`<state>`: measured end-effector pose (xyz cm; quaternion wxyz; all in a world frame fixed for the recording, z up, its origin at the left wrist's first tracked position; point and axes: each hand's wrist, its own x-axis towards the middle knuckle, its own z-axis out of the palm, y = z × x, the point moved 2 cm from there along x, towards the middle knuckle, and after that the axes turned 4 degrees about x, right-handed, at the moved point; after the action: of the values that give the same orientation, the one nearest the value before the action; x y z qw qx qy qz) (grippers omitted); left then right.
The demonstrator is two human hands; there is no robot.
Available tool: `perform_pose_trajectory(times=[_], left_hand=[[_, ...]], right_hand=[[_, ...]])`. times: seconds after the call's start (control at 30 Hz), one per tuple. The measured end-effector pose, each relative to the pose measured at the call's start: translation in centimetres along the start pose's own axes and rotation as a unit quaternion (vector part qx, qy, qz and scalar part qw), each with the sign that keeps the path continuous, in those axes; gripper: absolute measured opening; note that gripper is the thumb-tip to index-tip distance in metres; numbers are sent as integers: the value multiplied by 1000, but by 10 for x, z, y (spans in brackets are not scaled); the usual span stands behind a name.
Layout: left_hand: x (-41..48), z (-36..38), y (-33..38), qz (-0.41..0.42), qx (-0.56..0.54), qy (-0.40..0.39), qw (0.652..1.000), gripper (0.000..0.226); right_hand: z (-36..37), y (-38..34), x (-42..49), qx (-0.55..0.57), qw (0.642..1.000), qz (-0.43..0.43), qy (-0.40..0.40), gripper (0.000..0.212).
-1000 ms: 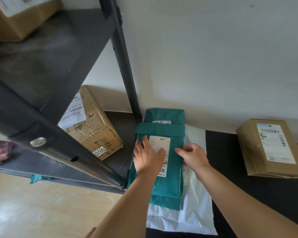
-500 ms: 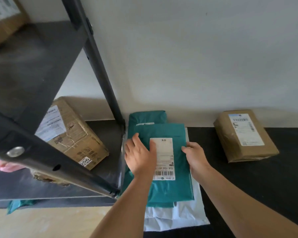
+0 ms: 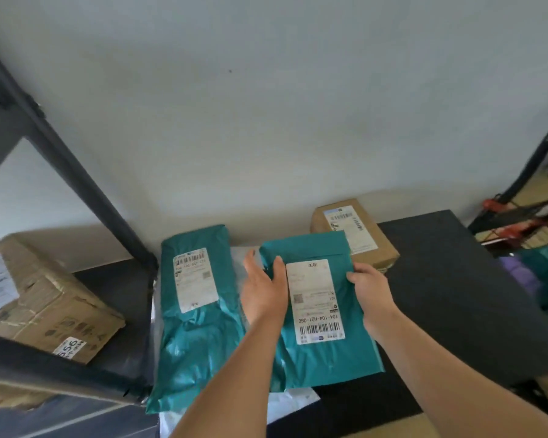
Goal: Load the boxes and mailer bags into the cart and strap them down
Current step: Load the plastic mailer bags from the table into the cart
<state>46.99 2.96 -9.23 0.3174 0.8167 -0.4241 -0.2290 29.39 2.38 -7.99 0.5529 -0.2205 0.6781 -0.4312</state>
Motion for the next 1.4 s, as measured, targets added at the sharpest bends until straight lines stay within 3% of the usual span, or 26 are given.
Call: perform_pose_trajectory(times=[0.37,0.6,0.7,0.93,1.4], left_hand=[[-125,101,102,96,-30,-157,982,48],[-209,184,146,42,-93,-313,944,81],[-242,217,164,34,-98,-360,927,77],[-320,282,206,-8,-157,-396,905,58],[-375,380,292,-28,-205,-409,888,39]], right_hand=[[-193,-7,4,45,994,8,102,21],[-324,1,5,80,983,4,167,22],[-377,6,8,89,979,8,185,21],[-483,17,11,111,972,12,207,16],[-596,16,57,111,965,7,236,6]])
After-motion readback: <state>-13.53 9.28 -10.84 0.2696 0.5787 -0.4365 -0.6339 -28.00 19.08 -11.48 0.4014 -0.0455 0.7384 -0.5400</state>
